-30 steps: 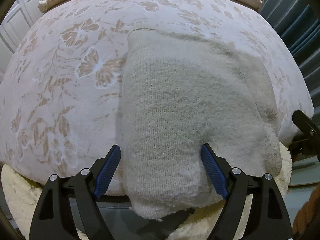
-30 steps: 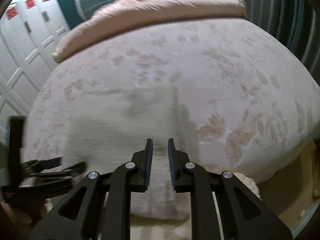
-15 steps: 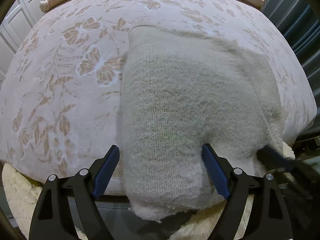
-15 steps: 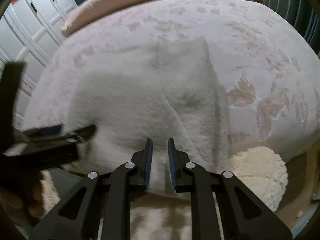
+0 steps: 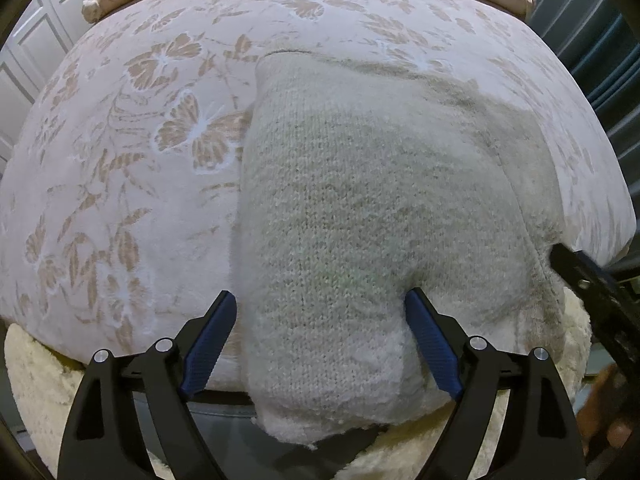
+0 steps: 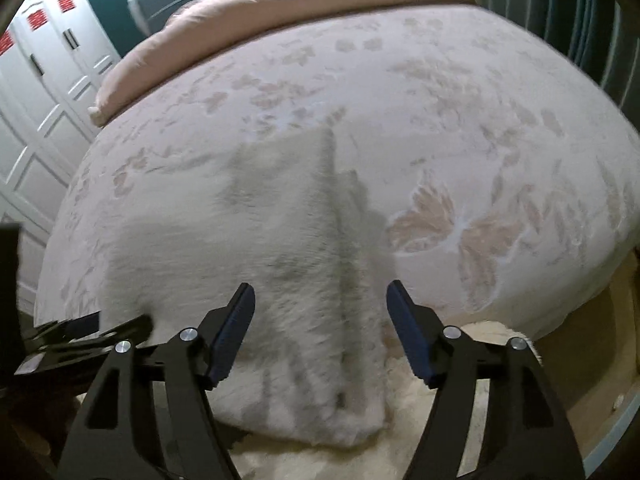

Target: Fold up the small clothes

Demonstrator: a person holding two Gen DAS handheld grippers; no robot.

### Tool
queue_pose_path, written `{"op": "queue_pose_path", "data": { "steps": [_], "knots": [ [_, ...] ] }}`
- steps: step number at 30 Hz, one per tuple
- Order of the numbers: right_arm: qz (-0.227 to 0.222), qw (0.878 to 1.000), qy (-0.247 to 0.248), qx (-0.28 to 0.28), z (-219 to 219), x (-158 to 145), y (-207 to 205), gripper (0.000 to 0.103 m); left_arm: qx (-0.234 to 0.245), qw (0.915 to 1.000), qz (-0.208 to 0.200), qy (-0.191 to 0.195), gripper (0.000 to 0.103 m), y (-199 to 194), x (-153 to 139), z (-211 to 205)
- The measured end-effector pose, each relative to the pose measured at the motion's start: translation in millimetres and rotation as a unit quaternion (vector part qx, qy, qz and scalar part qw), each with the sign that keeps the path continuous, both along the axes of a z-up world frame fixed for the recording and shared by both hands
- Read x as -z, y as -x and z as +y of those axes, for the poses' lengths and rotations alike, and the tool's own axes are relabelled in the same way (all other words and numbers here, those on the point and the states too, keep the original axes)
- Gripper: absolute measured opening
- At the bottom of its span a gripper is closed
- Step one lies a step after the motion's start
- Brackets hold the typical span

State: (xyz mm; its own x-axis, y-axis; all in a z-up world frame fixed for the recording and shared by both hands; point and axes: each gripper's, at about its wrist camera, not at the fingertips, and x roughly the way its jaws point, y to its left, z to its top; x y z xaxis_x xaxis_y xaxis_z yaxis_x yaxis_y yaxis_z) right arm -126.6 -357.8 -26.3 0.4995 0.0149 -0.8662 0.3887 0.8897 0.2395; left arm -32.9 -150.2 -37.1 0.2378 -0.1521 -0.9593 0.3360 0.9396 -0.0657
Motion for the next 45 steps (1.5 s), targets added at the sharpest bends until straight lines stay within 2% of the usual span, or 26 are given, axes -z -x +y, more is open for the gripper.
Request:
{"op": "queue_pose_path", "data": {
  "steps": [2, 4, 6, 8, 13, 14, 16, 23, 31, 32, 34, 36, 38, 42, 44, 45],
  "knots": [
    [0.017, 1.000, -0.016, -0.004, -0.7, 16.0, -9.6, 0.070, 0.001, 1.0000, 0.001, -0.002, 0.085, -0.3, -0.2, -0.9],
    [0.018, 1.000, -0.023, -0.005, 3.0, 24.3, -12.9, 0.077, 0.002, 1.0000, 0.001, 0.001, 0.085, -1.8, -1.1, -1.7],
    [0.014, 1.000, -0.026, -0.008, 3.4, 29.7, -19.2, 0.085, 0.005, 0.9999, 0.001, 0.016, 0.086, -6.0, -0.9, -1.4],
    [0.013, 0.999, -0.036, -0.011, 2.5, 34.3, -23.6, 0.088, 0.007, 0.9993, 0.000, 0.037, 0.087, -14.3, 0.0, -0.3],
    [0.008, 0.995, -0.099, -0.017, -7.8, 47.8, -33.9, 0.091, -0.009, 0.9957, 0.027, 0.088, 0.093, -36.9, 14.5, 5.6],
    [0.007, 0.994, -0.111, -0.016, -10.0, 50.4, -35.0, 0.093, -0.010, 0.9952, 0.028, 0.093, 0.098, -38.9, 16.8, 5.3],
    [0.004, 0.991, -0.130, -0.013, -12.6, 54.2, -37.3, 0.096, -0.006, 0.9943, 0.028, 0.102, 0.098, -43.8, 24.5, 4.6],
    [-0.001, 0.991, -0.131, -0.027, -12.0, 56.7, -53.2, 0.097, -0.022, 0.9844, 0.066, 0.161, 0.098, -54.1, 46.4, 8.3],
    [-0.020, 0.986, -0.157, -0.046, -17.4, 58.5, -76.7, 0.097, -0.031, 0.9893, 0.067, 0.125, 0.098, -57.3, 39.5, -13.3],
    [-0.021, 0.986, -0.161, -0.047, -18.4, 59.3, -79.6, 0.096, -0.030, 0.9899, 0.067, 0.121, 0.098, -58.9, 39.3, -17.5],
    [-0.019, 0.986, -0.161, -0.051, -20.0, 59.4, -85.2, 0.083, -0.029, 0.9903, 0.073, 0.115, 0.098, -63.2, 39.8, -24.1],
    [-0.021, 0.983, -0.176, -0.053, -22.4, 57.0, -84.8, 0.054, -0.025, 0.9895, 0.078, 0.119, 0.097, -67.0, 37.0, -28.0],
    [-0.026, 0.979, -0.198, -0.047, -26.2, 54.0, -79.9, 0.042, -0.013, 0.9896, 0.074, 0.123, 0.084, -65.6, 30.6, -29.1],
    [-0.041, 0.977, -0.204, -0.037, -24.7, 34.3, -59.6, 0.036, 0.031, 0.9897, 0.056, 0.128, 0.064, -50.7, 9.2, -30.3],
    [-0.055, 0.978, -0.199, -0.034, -23.0, 18.4, -45.7, 0.035, 0.050, 0.9864, 0.061, 0.144, 0.052, -44.1, -0.4, -29.7],
    [-0.064, 0.978, -0.197, -0.030, -23.3, 7.2, -35.4, 0.035, 0.058, 0.9836, 0.067, 0.157, 0.051, -39.7, -6.2, -30.3]
  ]
}}
